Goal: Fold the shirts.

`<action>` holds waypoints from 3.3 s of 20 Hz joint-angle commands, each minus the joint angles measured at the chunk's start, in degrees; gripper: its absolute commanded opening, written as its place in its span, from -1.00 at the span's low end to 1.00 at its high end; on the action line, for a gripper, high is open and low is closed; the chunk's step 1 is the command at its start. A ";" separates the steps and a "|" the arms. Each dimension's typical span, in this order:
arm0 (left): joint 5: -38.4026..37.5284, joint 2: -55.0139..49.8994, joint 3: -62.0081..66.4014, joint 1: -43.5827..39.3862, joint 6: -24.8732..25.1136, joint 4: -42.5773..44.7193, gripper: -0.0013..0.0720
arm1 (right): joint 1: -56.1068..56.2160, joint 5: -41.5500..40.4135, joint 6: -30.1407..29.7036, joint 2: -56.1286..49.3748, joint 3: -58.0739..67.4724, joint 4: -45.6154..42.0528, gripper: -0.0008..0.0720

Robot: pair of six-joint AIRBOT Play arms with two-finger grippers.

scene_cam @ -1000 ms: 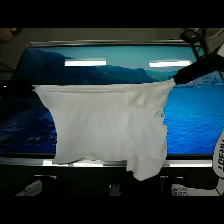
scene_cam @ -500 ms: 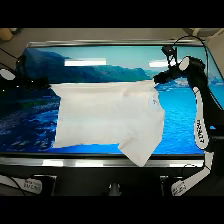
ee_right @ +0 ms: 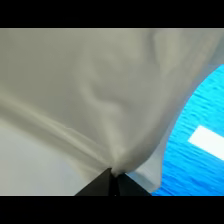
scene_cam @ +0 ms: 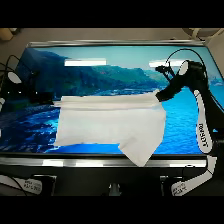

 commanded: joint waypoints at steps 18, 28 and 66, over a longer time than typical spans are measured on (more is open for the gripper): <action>-5.01 19.06 -30.01 10.45 -1.73 -1.79 0.33 | -12.00 8.35 -0.33 16.09 -23.21 0.68 0.07; 3.91 25.86 -50.10 10.56 2.73 -5.51 0.31 | -12.48 3.28 -4.96 25.66 -40.72 3.76 0.07; 9.49 18.36 -20.96 1.75 2.05 -10.27 -0.91 | -12.35 -21.92 -8.07 18.01 -25.29 28.02 -0.94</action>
